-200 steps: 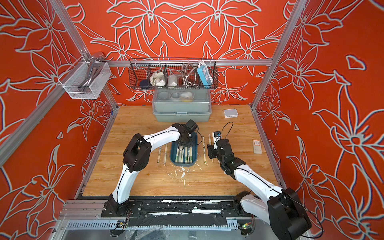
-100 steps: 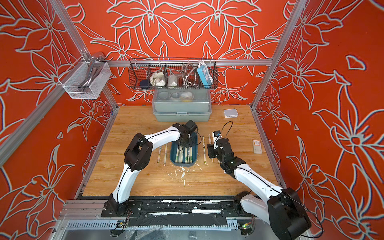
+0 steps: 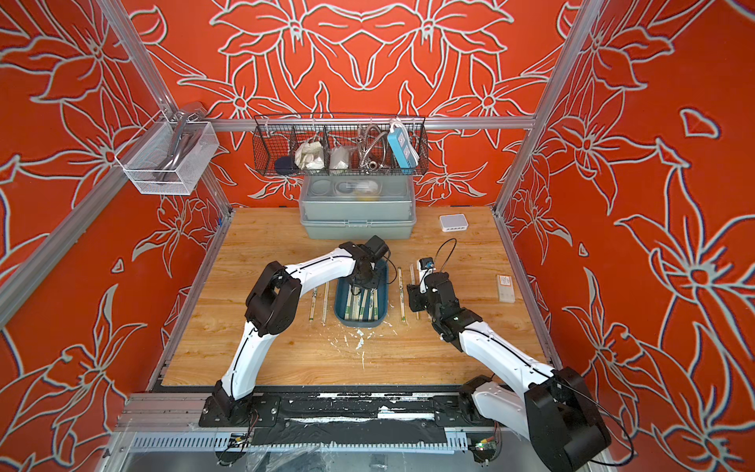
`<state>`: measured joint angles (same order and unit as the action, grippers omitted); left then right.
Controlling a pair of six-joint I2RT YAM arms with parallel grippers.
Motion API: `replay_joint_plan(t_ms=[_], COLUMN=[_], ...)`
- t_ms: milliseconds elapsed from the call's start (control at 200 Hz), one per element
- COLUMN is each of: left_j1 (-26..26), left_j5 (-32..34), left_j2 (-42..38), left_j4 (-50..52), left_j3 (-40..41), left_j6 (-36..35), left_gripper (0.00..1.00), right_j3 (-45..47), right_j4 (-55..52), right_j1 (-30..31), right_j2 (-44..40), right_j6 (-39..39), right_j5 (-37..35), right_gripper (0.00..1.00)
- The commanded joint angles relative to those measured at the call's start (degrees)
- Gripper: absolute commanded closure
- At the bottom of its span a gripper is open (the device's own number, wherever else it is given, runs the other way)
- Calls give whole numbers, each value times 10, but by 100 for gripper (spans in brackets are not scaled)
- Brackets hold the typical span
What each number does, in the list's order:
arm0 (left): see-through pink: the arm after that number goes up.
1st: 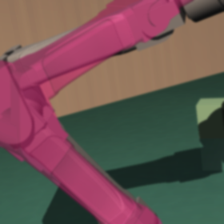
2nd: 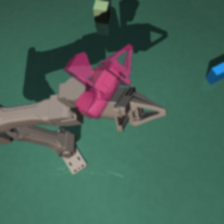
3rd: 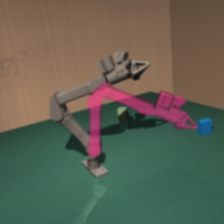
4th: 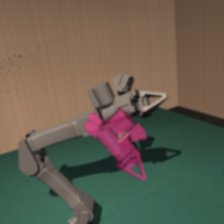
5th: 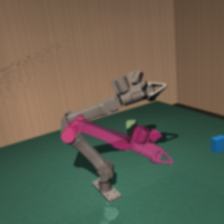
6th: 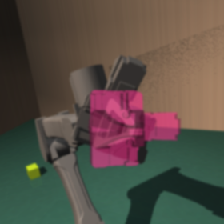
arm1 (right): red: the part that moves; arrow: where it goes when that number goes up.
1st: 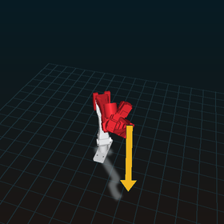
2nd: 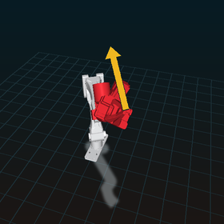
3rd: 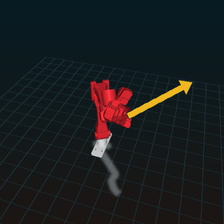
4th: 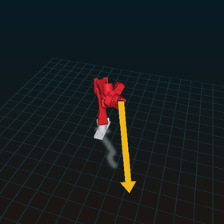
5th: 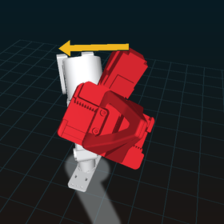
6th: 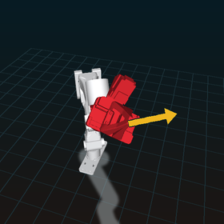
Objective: Take the paired disposable chopsticks out of the storage box
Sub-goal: Pick up the paired disposable chopsticks from the storage box.
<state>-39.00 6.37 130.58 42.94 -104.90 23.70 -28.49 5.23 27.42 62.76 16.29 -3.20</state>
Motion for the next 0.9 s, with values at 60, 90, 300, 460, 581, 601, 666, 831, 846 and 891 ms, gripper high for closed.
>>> replay_joint_plan(t_ms=[60, 90, 300, 460, 581, 601, 666, 831, 846, 891], left_j1=[2, 2, 3, 3, 3, 3, 3, 4, 4, 4], left_j5=[0, 0, -1, -5, -5, -6, -6, -8, -9, -10], left_j2=[22, 21, 11, -3, -23, -27, -40, -67, -70, -78], left_j4=[20, 20, 18, 18, 14, 13, 6, 3, 3, 1], left_j3=[10, 12, 15, 18, 24, 25, 32, 39, 39, 42], left_j6=[3, 4, 7, 9, 13, 13, 16, 20, 20, 22], left_gripper=[87, 88, 91, 95, 96, 96, 96, 97, 97, 98], right_j3=[-24, -23, -26, -26, -28, -28, -29, -28, -28, -29], right_j4=[-7, -8, -10, -10, -12, -12, -12, -13, -13, -14], right_j1=[5, 5, 5, 4, 5, 5, 5, 4, 5, 5], right_j2=[4, 4, 8, 10, 12, 12, 13, 13, 13, 12], right_j6=[5, 5, 4, 4, 4, 4, 4, 3, 3, 3], right_j5=[-15, -15, -15, -17, -15, -15, -16, -18, -19, -20], right_gripper=[45, 45, 45, 45, 45, 45, 45, 44, 44, 43])
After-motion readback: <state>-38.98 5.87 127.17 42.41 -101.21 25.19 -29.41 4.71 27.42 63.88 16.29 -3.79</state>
